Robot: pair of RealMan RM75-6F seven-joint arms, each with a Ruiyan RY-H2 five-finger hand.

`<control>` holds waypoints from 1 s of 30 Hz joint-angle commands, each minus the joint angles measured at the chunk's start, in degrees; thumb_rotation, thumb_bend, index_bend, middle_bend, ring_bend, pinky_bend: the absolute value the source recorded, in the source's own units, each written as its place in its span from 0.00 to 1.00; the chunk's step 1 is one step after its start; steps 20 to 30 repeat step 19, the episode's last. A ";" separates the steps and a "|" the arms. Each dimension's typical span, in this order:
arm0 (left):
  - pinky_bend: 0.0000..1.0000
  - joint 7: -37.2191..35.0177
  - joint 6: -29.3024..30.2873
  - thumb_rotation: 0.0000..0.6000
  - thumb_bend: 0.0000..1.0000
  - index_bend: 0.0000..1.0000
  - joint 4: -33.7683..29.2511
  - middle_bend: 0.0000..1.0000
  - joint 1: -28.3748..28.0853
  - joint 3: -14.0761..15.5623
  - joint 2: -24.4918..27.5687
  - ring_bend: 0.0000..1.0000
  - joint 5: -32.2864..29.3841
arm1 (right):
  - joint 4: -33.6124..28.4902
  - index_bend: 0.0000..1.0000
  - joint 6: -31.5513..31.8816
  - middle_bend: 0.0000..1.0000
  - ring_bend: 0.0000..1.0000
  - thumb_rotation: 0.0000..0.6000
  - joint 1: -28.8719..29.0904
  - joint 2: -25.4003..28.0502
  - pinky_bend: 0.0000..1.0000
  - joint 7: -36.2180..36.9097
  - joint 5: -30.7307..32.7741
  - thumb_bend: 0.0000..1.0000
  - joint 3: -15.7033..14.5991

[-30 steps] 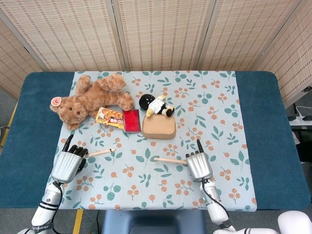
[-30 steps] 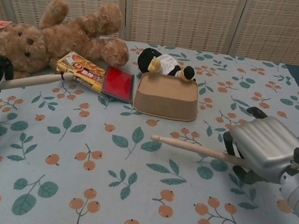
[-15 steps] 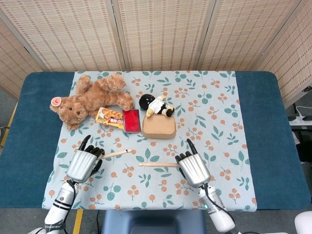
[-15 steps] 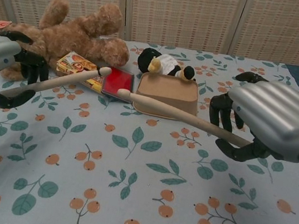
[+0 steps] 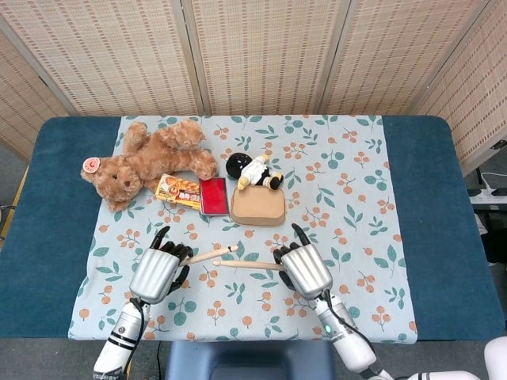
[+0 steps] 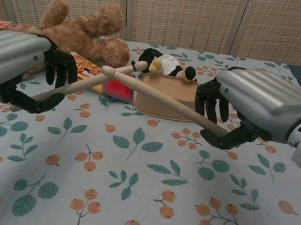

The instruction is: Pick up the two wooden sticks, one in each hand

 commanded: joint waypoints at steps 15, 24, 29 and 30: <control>0.16 6.25 4.01 1.00 0.50 0.78 -0.64 0.83 0.99 0.76 -3.72 0.46 0.13 | -1.34 1.00 -5.85 0.88 0.51 1.00 3.85 4.21 0.10 6.32 5.19 0.33 2.01; 0.16 6.37 4.20 1.00 0.50 0.78 -0.30 0.83 0.97 0.85 -3.99 0.46 0.45 | -1.48 1.00 -5.54 0.88 0.51 1.00 4.08 4.39 0.10 6.44 5.48 0.33 1.68; 0.16 6.37 4.20 1.00 0.50 0.78 -0.30 0.83 0.97 0.85 -3.99 0.46 0.45 | -1.48 1.00 -5.54 0.88 0.51 1.00 4.08 4.39 0.10 6.44 5.48 0.33 1.68; 0.16 6.37 4.20 1.00 0.50 0.78 -0.30 0.83 0.97 0.85 -3.99 0.46 0.45 | -1.48 1.00 -5.54 0.88 0.51 1.00 4.08 4.39 0.10 6.44 5.48 0.33 1.68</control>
